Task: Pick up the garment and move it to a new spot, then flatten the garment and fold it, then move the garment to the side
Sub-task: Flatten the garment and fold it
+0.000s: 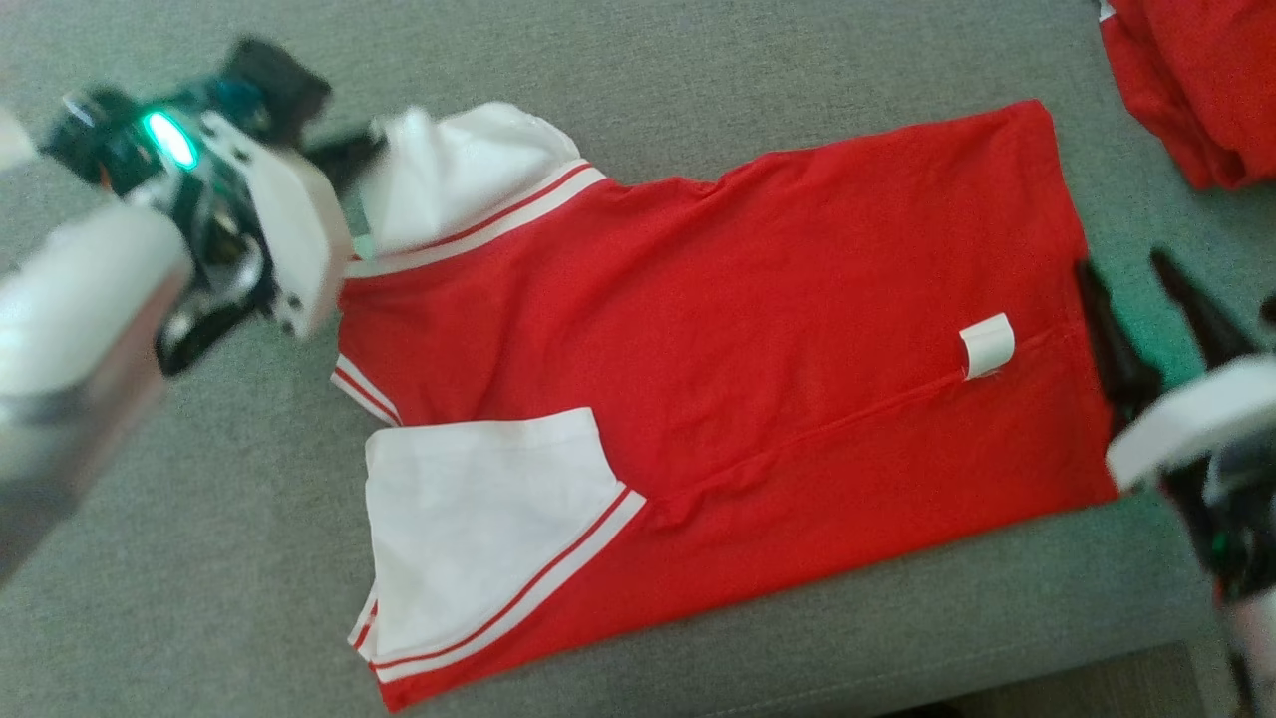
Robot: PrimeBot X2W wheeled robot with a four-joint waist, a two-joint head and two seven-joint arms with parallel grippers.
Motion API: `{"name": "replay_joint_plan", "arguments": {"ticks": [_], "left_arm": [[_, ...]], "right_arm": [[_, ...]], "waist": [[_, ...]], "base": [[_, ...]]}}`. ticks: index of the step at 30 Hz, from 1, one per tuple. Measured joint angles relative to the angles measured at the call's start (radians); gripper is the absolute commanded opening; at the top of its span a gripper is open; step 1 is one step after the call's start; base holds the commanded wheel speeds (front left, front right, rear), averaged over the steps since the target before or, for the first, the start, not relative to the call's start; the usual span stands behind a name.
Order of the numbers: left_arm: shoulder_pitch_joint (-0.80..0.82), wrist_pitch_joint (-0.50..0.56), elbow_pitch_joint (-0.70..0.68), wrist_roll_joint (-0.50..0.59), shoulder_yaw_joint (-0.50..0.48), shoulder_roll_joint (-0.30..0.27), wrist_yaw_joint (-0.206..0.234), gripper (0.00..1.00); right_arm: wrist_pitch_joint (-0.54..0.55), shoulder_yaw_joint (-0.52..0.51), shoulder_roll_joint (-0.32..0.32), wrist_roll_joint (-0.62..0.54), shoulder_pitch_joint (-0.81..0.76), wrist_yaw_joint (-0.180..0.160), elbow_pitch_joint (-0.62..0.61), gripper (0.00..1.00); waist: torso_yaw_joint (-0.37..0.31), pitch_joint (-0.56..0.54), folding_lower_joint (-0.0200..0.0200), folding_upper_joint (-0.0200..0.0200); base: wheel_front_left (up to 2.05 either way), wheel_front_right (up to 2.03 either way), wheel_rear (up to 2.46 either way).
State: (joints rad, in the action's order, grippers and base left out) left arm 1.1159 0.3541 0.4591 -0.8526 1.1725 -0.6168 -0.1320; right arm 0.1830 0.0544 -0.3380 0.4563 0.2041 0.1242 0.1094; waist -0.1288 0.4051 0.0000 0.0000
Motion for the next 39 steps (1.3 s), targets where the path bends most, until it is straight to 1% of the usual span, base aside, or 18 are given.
{"name": "replay_joint_plan", "arguments": {"ticks": [4,9,15,17,19,22,23,24,26,27,28,29,30,32,34,35,36,39], "left_arm": [[0.053,-0.096,0.042,0.058,-0.009,0.007,0.009,0.00],[0.088,-0.176,0.104,0.105,-0.010,0.041,0.010,0.00],[0.114,-0.205,0.162,0.125,-0.003,0.087,0.010,0.00],[0.120,-0.210,0.177,0.125,0.001,0.095,0.009,0.00],[0.125,-0.217,0.189,0.125,0.003,0.105,0.009,0.00],[0.131,-0.233,0.202,0.125,0.008,0.117,0.009,0.00],[0.131,-0.236,0.204,0.125,0.010,0.120,0.009,0.00],[0.131,-0.237,0.207,0.125,0.013,0.122,0.008,0.00],[0.131,-0.243,0.215,0.124,0.019,0.125,0.008,0.00],[0.131,-0.243,0.218,0.123,0.021,0.125,0.008,0.00],[0.131,-0.247,0.220,0.122,0.022,0.125,0.007,0.00],[0.132,-0.250,0.223,0.122,0.024,0.126,0.007,0.00],[0.134,-0.250,0.225,0.122,0.025,0.127,0.007,0.00],[0.139,-0.250,0.232,0.122,0.030,0.129,0.000,0.00],[0.142,-0.252,0.237,0.121,0.035,0.131,0.000,0.00],[0.144,-0.255,0.239,0.120,0.038,0.132,0.000,0.00],[0.144,-0.256,0.241,0.115,0.041,0.133,0.000,0.00],[0.144,-0.259,0.247,0.112,0.050,0.135,0.000,0.00]], "right_arm": [[0.076,0.032,-0.035,0.029,0.141,0.000,0.066,1.00],[0.170,0.090,-0.051,0.072,0.326,0.000,0.215,1.00],[0.179,0.160,-0.064,0.081,0.458,0.000,0.381,1.00],[0.184,0.182,-0.067,0.081,0.485,0.000,0.427,0.95],[0.184,0.196,-0.071,0.085,0.500,0.000,0.459,0.96],[0.172,0.217,-0.076,0.092,0.516,0.000,0.495,0.95],[0.167,0.225,-0.078,0.097,0.523,0.000,0.506,0.93],[0.162,0.231,-0.080,0.102,0.528,0.000,0.514,0.87],[0.156,0.241,-0.084,0.110,0.541,0.000,0.530,0.79],[0.151,0.246,-0.085,0.115,0.547,0.000,0.538,0.70],[0.150,0.252,-0.086,0.120,0.553,0.000,0.544,0.66],[0.148,0.258,-0.087,0.125,0.558,0.000,0.550,0.60],[0.142,0.265,-0.088,0.128,0.563,0.000,0.556,0.49],[0.138,0.276,-0.090,0.134,0.571,0.000,0.567,0.41],[0.128,0.287,-0.092,0.138,0.576,0.000,0.574,0.24],[0.125,0.293,-0.094,0.144,0.579,0.000,0.579,0.07],[0.123,0.299,-0.095,0.146,0.583,0.000,0.583,0.00],[0.115,0.315,-0.105,0.153,0.588,0.000,0.587,0.00]], "waist": [[0.006,-0.001,0.0000,0.0000],[0.018,0.015,0.0000,0.0000],[0.044,0.036,0.0001,0.0000],[0.052,0.040,0.0001,0.0000],[0.060,0.044,0.0001,0.0000],[0.068,0.047,0.0001,0.0000],[0.070,0.048,0.0001,0.0000],[0.071,0.048,0.0001,0.0000],[0.073,0.049,0.0001,0.0000],[0.073,0.050,0.0001,0.0000],[0.074,0.051,0.0001,0.0000],[0.075,0.051,0.0001,0.0000],[0.075,0.052,0.0001,0.0000],[0.077,0.053,0.0001,0.0000],[0.077,0.053,0.0000,0.0000],[0.078,0.053,0.0000,0.0000],[0.078,0.053,0.0000,0.0000],[0.079,0.053,0.0000,0.0000]], "base": [[0.00,0.00,0.00],[0.00,0.00,0.00],[0.00,0.00,0.00],[0.00,0.00,0.00],[0.00,0.00,0.00],[0.00,0.00,0.00],[0.00,0.00,0.00],[0.00,0.00,0.00],[0.00,0.00,0.00],[0.00,0.00,0.00],[0.00,0.00,0.00],[0.00,0.00,0.00],[0.00,0.00,0.00],[0.00,0.00,0.00],[0.00,0.00,0.00],[0.00,0.00,0.00],[0.00,0.00,0.00],[0.00,0.00,0.00]]}}
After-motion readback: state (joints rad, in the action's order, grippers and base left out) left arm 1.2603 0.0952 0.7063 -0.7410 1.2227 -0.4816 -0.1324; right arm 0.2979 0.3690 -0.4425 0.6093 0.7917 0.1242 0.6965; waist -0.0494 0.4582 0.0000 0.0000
